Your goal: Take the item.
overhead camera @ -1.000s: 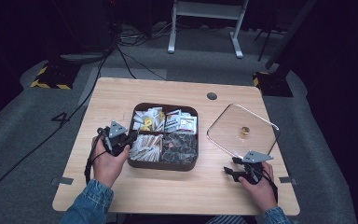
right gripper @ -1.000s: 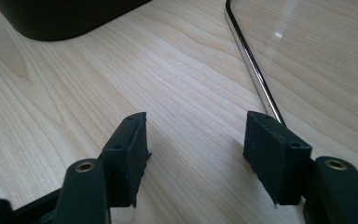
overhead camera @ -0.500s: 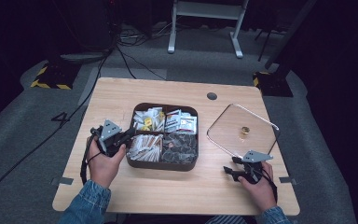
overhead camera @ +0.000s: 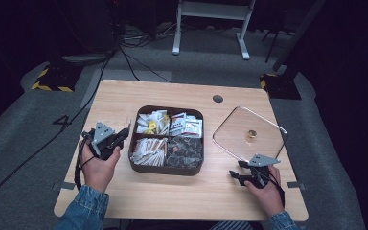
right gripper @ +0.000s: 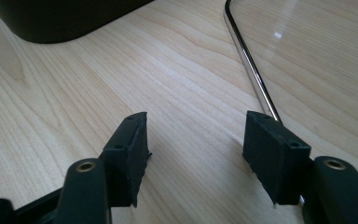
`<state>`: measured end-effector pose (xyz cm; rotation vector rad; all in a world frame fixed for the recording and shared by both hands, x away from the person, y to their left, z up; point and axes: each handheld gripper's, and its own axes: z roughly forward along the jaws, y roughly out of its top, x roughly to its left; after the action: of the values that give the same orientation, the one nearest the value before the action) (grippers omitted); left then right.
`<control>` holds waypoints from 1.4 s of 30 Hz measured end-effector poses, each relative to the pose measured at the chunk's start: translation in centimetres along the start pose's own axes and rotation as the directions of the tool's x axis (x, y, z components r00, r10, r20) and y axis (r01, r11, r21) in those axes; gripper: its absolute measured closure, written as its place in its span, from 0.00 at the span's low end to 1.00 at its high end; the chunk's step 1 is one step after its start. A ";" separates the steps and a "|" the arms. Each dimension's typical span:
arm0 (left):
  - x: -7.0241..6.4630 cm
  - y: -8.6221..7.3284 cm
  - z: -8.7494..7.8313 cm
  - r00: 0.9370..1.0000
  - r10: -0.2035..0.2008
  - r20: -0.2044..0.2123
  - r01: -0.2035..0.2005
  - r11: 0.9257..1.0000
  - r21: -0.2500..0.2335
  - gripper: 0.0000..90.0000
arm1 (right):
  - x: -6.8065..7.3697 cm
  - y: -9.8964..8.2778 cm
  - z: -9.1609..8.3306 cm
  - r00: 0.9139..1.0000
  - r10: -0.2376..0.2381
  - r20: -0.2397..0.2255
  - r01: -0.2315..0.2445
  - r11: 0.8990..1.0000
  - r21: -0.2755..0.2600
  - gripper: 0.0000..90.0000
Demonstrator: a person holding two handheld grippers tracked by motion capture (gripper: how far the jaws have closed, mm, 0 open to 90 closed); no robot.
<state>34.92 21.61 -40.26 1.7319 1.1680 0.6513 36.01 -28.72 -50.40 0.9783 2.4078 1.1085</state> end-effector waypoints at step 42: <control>6.7 -4.8 1.1 0.980 -0.106 -0.170 0.142 0.965 0.220 0.99 | -0.1 0.7 0.9 1.000 -0.015 -0.012 0.015 1.000 0.000 0.45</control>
<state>36.54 27.86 -45.46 1.8066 1.5006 0.6020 36.87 -27.94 -50.40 0.9551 2.4205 1.1130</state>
